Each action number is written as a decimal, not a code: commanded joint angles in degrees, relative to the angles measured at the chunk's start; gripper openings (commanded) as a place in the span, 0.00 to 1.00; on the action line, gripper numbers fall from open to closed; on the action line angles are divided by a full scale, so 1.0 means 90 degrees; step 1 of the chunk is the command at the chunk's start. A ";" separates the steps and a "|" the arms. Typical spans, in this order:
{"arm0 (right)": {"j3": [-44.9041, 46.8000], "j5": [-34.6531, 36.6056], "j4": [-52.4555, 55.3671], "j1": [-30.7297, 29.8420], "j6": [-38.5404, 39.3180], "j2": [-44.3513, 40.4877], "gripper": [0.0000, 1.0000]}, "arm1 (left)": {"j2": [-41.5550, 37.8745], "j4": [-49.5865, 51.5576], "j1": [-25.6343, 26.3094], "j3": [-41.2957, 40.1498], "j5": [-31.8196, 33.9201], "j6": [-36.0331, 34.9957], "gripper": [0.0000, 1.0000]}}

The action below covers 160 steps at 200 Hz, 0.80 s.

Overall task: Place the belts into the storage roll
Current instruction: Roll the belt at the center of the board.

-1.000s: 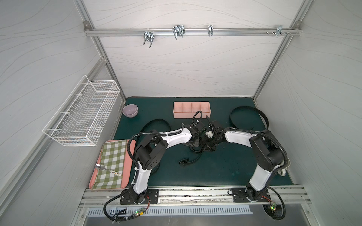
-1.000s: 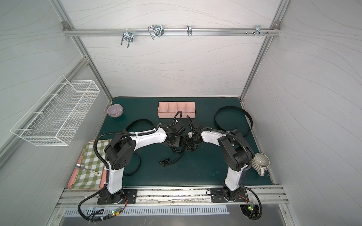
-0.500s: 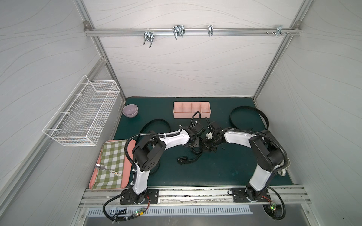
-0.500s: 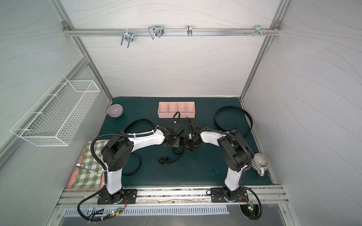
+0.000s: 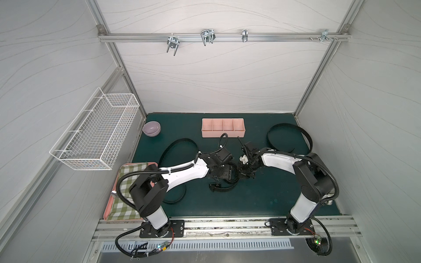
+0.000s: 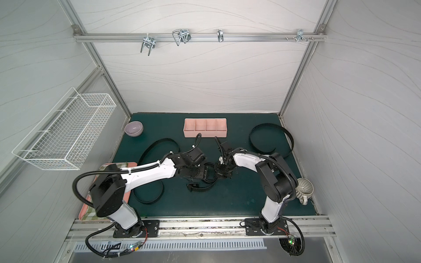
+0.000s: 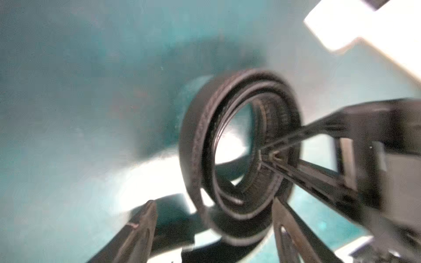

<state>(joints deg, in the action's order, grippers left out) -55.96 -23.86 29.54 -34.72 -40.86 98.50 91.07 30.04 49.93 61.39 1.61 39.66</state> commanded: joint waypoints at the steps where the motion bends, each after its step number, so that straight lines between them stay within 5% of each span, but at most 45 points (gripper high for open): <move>1: -0.0169 0.0137 0.0555 0.0094 0.0464 -0.0222 0.00 | -0.0552 -0.0115 -0.0002 -0.0587 0.0127 0.0273 0.75; 65: -0.1093 0.0658 0.1720 0.0240 0.1541 0.0184 0.00 | -0.1818 -0.2047 0.0873 -0.2418 0.0027 0.0193 0.72; 135: -0.2270 0.1914 0.3146 0.0134 0.3171 0.0873 0.00 | -0.1723 -0.1460 0.1073 -0.1868 0.1320 0.0113 0.70; 160: -0.2470 0.2553 0.3330 -0.0086 0.3600 0.1003 0.00 | -0.1721 -0.1335 0.0706 -0.1540 0.1342 -0.0193 0.69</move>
<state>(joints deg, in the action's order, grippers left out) -76.18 -7.77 52.82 -33.58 -15.86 106.34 76.64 17.74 59.00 42.63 9.69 40.14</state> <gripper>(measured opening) 0.176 0.696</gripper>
